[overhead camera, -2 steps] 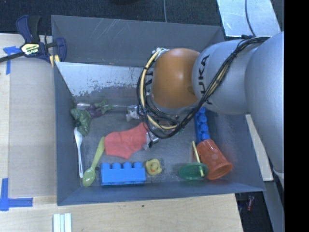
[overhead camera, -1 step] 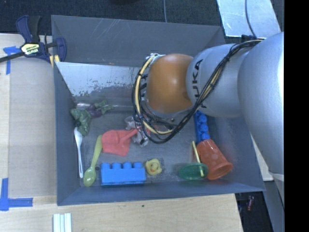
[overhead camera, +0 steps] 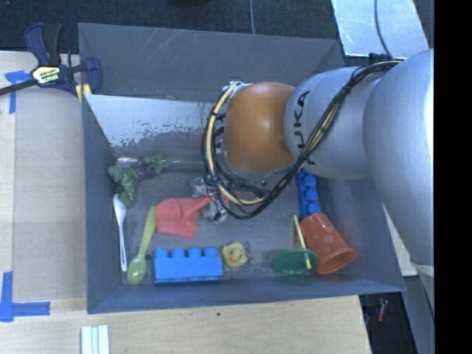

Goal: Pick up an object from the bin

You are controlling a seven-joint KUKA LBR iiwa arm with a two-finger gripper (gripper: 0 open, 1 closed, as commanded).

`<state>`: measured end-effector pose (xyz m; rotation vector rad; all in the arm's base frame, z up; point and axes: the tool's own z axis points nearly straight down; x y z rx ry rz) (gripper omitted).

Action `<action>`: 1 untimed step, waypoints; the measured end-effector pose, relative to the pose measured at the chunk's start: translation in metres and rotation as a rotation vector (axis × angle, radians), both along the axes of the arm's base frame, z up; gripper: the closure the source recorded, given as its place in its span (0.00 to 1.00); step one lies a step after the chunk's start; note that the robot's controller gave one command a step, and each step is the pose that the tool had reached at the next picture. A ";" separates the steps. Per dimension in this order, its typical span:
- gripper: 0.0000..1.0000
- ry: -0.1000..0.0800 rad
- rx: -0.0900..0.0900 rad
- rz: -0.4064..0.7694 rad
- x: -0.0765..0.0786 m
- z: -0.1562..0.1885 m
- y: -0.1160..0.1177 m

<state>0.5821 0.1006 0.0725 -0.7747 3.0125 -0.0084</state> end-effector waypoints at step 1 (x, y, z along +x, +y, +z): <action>1.00 0.006 -0.003 0.066 0.001 0.050 0.003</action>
Offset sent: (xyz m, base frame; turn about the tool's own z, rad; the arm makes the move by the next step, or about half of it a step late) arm -0.0033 -0.0172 0.1715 0.0194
